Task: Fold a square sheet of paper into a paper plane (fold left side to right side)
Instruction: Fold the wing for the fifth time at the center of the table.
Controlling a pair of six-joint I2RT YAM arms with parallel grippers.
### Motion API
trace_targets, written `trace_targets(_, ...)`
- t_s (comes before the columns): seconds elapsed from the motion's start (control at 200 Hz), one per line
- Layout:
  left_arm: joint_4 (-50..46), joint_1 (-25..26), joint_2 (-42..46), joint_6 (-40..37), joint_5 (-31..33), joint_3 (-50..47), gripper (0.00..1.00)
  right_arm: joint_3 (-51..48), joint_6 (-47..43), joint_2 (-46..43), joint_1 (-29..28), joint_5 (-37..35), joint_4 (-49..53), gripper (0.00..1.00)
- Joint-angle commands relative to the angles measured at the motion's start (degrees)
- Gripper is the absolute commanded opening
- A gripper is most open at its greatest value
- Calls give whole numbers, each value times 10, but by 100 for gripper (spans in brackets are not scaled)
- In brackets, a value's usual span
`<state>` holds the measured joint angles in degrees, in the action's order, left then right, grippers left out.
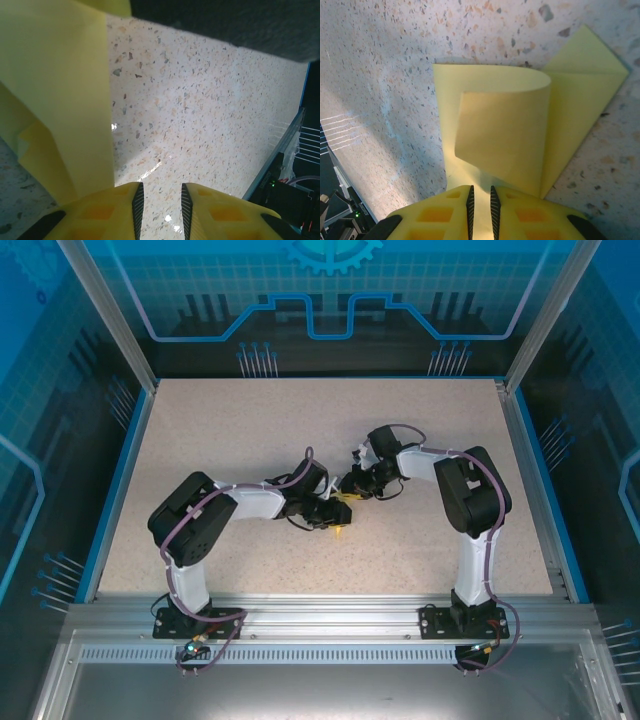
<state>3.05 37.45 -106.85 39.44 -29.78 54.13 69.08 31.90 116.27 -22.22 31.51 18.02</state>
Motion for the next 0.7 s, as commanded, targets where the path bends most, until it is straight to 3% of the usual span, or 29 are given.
trace_targets(0.0,-25,2,-13,-6,4,-17,30,-6,-10,35,-12,-36,40,20)
trace_targets(0.425,-37,22,-29,-2,8,-24,30,3,-11,32,-12,-35,43,19)
trace_targets(0.695,-58,49,4,-11,20,-39,30,0,-8,35,-12,-37,41,19)
